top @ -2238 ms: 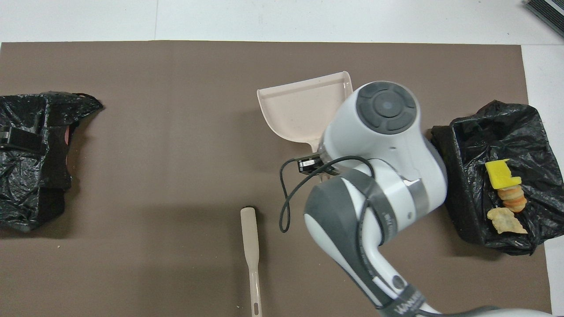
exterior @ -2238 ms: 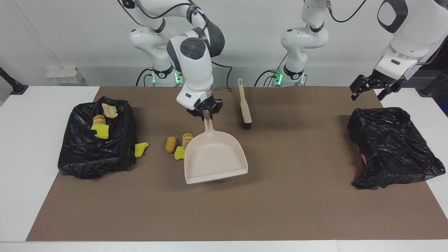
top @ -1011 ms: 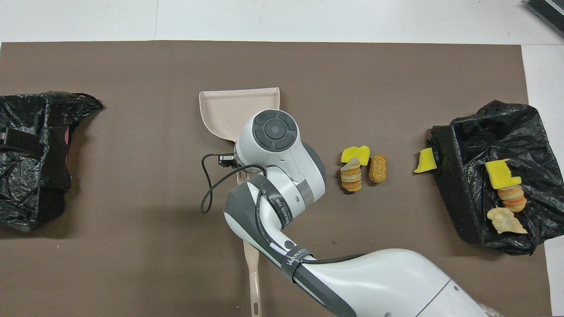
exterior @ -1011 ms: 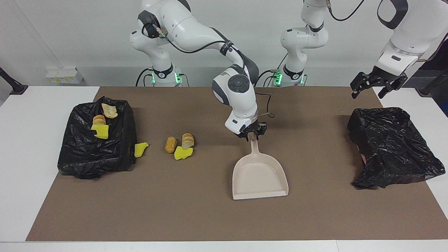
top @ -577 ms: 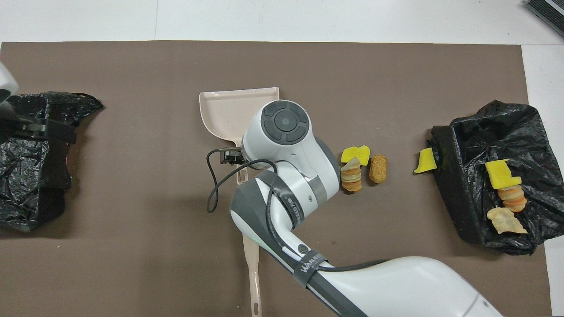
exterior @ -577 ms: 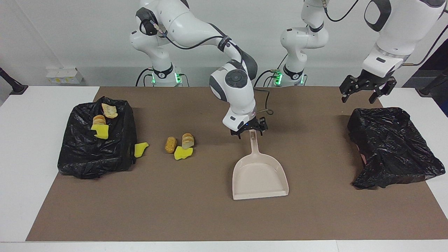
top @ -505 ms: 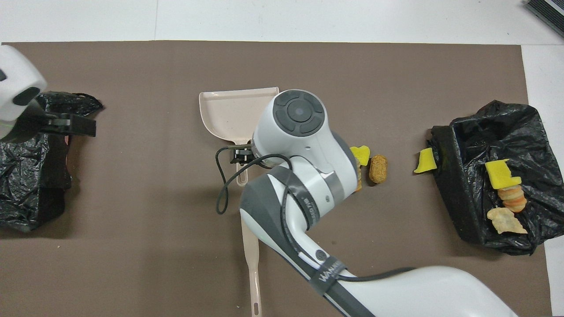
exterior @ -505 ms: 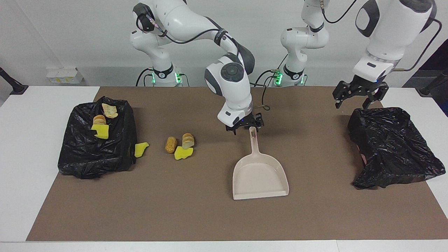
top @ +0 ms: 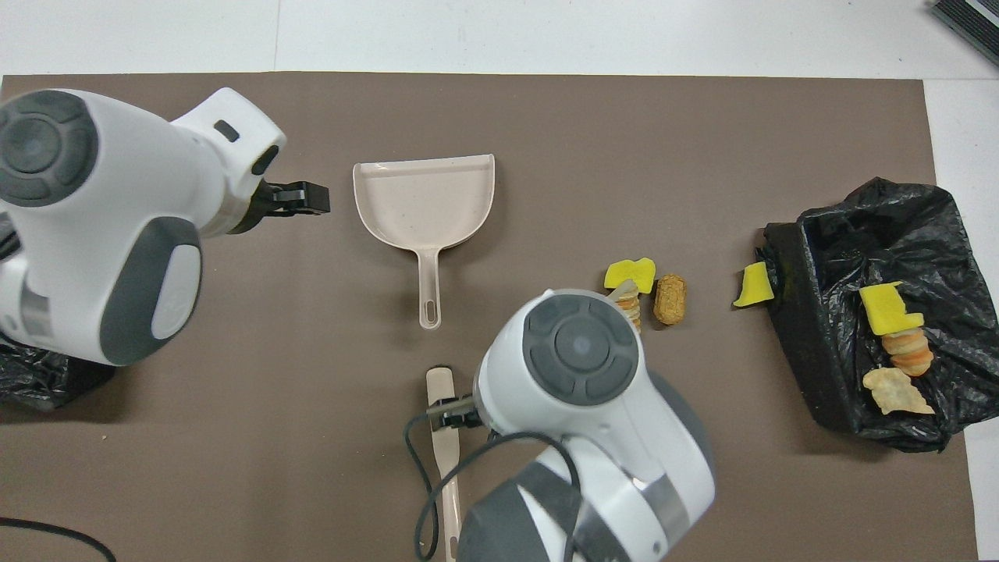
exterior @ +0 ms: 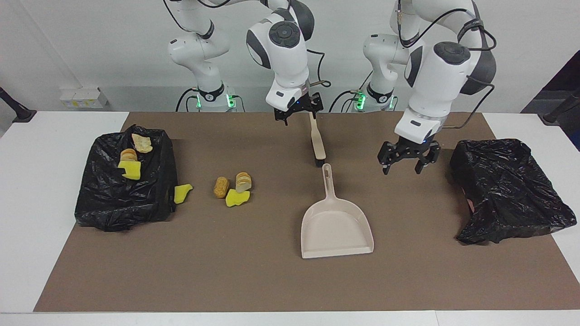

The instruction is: Sweep and dump trash in bin

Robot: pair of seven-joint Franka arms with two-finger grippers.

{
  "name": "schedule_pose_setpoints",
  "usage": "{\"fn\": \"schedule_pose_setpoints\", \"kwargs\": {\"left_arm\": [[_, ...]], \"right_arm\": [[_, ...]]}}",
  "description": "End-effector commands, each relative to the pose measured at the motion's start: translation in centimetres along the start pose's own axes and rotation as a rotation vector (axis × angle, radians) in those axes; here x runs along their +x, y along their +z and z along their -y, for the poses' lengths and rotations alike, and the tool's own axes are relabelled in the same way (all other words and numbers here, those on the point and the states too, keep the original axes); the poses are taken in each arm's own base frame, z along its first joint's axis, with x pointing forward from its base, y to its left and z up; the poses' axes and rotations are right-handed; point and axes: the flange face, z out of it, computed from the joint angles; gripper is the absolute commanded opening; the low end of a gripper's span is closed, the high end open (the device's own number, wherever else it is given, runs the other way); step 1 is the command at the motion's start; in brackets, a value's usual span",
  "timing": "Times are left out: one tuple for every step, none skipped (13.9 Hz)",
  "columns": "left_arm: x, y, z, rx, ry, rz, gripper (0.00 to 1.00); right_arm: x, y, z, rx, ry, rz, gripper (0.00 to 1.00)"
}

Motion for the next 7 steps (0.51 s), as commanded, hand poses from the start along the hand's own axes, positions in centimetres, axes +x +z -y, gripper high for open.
{"fn": "schedule_pose_setpoints", "kwargs": {"left_arm": [[-0.4,4.4,-5.1,0.001,-0.027,-0.002,1.0],[-1.5,6.1,-7.5,0.002,0.008,0.016,1.0],[-2.0,7.0,-8.1,0.006,0.018,0.029,1.0],[-2.4,7.7,-8.8,0.008,0.023,0.039,1.0],[-3.6,9.0,-10.7,0.013,0.027,0.061,1.0],[-4.5,10.5,-11.9,0.023,-0.006,0.083,1.0],[-5.7,11.5,-12.8,0.031,-0.006,0.101,1.0]], "right_arm": [[-5.8,5.0,-0.1,0.026,0.006,0.01,1.0],[-6.6,6.9,0.8,0.021,0.026,0.007,1.0],[-7.0,8.7,1.7,0.021,0.032,-0.001,1.0],[-8.0,10.7,2.8,0.017,0.032,-0.004,1.0],[-8.0,12.3,3.3,0.015,0.049,-0.005,1.0],[-8.0,14.0,4.0,0.013,0.059,-0.002,1.0],[-8.6,15.6,5.1,0.01,0.049,-0.002,1.0]]}}
